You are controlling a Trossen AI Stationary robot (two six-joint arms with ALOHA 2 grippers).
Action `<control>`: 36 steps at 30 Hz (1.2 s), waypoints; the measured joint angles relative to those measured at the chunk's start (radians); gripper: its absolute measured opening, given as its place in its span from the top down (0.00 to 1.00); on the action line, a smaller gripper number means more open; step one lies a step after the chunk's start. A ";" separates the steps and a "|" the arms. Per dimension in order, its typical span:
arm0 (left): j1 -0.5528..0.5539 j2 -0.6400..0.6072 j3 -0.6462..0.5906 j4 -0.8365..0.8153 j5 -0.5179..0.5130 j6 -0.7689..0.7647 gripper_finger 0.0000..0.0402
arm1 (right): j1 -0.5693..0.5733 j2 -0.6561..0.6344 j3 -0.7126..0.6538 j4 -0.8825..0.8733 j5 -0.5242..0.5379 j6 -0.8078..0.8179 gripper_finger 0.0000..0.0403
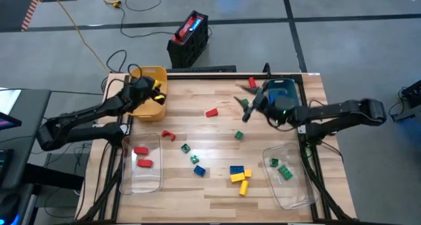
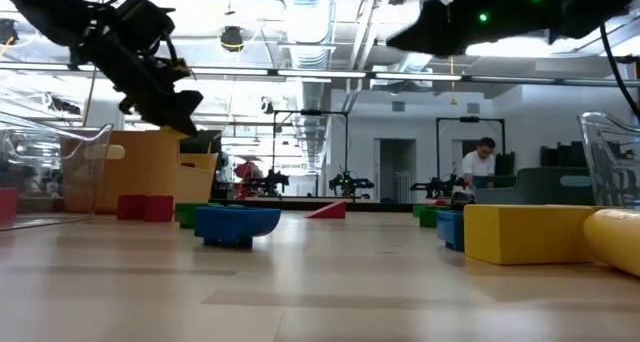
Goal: Sort blocks
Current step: Put the yellow wooden block into the yellow bin
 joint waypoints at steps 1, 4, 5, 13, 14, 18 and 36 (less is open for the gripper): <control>0.000 -0.011 -0.009 0.001 -0.009 -0.018 0.69 | -0.032 0.000 0.016 0.010 -0.037 -0.002 0.38; -0.001 -0.040 -0.044 0.004 -0.020 -0.053 0.69 | -0.114 0.014 0.061 -0.010 -0.118 0.006 0.38; -0.001 -0.048 -0.058 0.008 -0.023 -0.057 0.69 | -0.137 0.024 0.077 -0.019 -0.143 0.006 0.38; -0.001 -0.110 -0.164 0.097 -0.043 -0.091 0.69 | -0.245 0.100 0.187 -0.001 -0.379 0.032 0.38; -0.001 -0.113 -0.169 0.097 -0.051 -0.097 0.69 | -0.242 0.100 0.195 -0.007 -0.394 0.032 0.38; -0.001 -0.120 -0.182 0.082 -0.093 -0.128 0.69 | -0.221 0.099 0.201 -0.043 -0.412 0.016 0.38; -0.019 -0.088 -0.106 -0.003 -0.036 -0.129 0.41 | -0.180 0.098 0.200 -0.308 -0.406 0.086 0.38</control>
